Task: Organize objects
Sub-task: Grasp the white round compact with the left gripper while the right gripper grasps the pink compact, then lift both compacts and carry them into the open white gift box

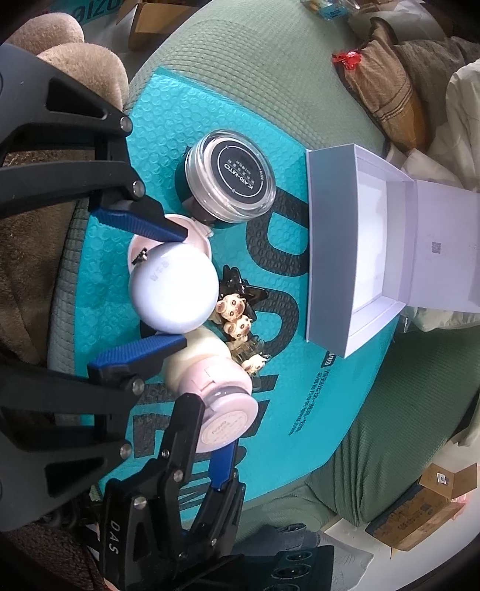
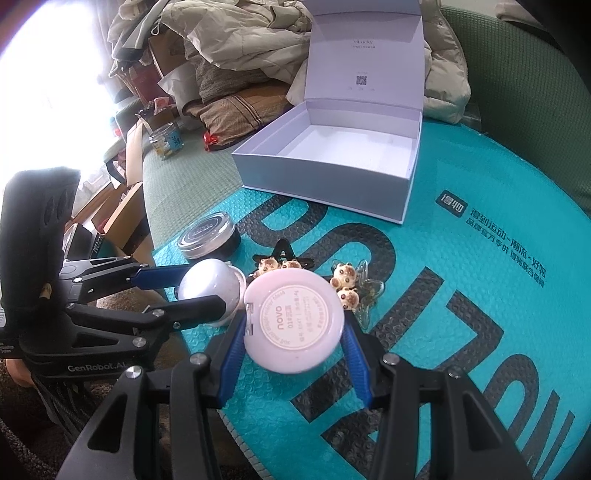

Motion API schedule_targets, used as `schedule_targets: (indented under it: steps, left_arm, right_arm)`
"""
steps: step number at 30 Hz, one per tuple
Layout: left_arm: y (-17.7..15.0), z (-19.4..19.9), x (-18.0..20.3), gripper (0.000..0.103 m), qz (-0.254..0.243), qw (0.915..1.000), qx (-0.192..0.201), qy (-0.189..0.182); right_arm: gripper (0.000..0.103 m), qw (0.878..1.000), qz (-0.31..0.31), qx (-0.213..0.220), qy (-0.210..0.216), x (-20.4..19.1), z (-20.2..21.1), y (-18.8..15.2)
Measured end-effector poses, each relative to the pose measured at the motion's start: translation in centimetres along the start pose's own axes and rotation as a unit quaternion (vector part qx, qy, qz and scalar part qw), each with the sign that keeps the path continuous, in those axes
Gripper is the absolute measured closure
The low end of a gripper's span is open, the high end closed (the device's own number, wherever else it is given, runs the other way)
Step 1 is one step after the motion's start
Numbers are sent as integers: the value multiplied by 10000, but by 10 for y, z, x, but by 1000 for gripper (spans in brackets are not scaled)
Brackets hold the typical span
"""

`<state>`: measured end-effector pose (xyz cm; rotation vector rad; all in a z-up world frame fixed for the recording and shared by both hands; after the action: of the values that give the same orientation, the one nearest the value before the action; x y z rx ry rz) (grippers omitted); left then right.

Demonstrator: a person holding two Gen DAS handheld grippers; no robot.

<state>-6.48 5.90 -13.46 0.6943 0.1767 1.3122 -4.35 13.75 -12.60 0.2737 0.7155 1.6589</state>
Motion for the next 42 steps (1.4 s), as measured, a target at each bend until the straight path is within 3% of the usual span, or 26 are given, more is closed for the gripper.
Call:
schedule_targets:
  steps: [16, 31, 42]
  left_arm:
    - [9, 28, 0, 54, -97, 9994, 285, 151]
    - [33, 59, -20, 54, -125, 9966, 613, 541]
    - [50, 62, -34, 54, -157, 9957, 571, 714]
  right_arm:
    - [53, 9993, 308, 195, 46, -18, 17, 18]
    - [53, 9971, 650, 379, 84, -35, 21, 44]
    - [53, 9957, 842, 372, 137, -37, 9, 67]
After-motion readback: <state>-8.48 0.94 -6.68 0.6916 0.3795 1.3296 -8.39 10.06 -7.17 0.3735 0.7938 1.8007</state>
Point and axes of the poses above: each gripper's, at about its wrist camera, not at the fingertips, and z roughly against the way its jaws point, x to its right, y to its top, the point moved 9 cm from there along -z, roughly the way its jaws point, and after that the axes turned 3 degrees about x, right-handed, at the moved point
